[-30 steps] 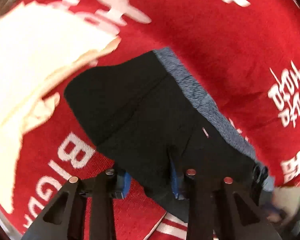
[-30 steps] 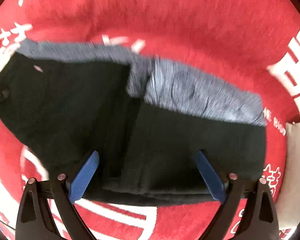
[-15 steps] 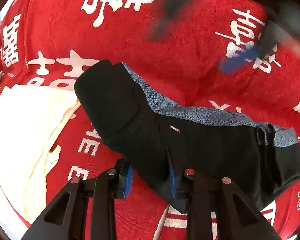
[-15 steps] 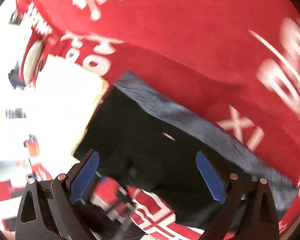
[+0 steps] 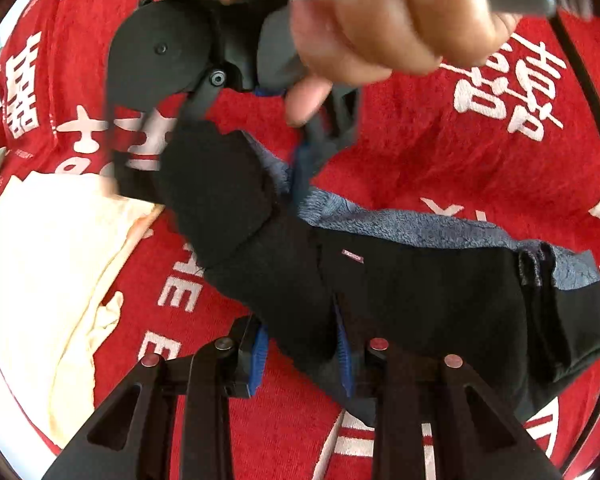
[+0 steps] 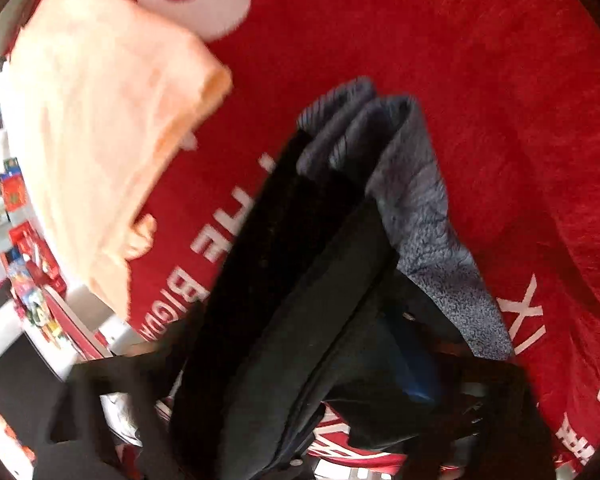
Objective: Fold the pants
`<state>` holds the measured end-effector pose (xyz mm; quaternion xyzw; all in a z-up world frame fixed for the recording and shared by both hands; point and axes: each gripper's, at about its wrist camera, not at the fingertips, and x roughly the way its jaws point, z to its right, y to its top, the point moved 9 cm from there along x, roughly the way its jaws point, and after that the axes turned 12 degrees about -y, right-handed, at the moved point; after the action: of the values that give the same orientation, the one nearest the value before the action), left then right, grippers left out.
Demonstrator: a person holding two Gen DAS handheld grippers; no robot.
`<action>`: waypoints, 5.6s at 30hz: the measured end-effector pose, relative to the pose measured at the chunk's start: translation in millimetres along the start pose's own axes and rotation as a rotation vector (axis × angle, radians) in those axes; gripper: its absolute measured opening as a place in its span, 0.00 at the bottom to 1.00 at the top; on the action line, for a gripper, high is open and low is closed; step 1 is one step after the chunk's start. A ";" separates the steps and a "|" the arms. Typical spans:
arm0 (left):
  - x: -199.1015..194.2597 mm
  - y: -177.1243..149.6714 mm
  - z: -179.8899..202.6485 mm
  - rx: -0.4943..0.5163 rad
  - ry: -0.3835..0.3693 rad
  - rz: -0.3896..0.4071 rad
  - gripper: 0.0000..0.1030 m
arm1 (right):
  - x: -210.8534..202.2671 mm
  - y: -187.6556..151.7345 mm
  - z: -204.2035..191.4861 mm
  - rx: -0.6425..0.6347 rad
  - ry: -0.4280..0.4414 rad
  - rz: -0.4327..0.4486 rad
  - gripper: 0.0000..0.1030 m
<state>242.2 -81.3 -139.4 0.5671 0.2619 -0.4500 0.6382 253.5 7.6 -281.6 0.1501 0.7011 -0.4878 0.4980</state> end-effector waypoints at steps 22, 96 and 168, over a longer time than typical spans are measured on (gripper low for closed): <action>-62.6 27.3 171.9 0.370 -0.161 0.104 0.30 | -95.2 -189.8 148.5 0.341 0.501 0.657 0.16; 23.8 -41.0 230.6 0.341 -0.140 -0.329 0.81 | 112.6 -413.9 270.6 0.752 -0.091 0.564 0.40; 98.2 -3.7 220.3 0.169 -0.590 -0.532 0.72 | 145.1 -401.6 363.8 0.795 0.709 0.621 0.59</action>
<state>245.2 -319.8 -175.8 0.3767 0.1674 -0.7627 0.4984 108.1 -528.0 -199.7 0.6742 0.5121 -0.4646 0.2594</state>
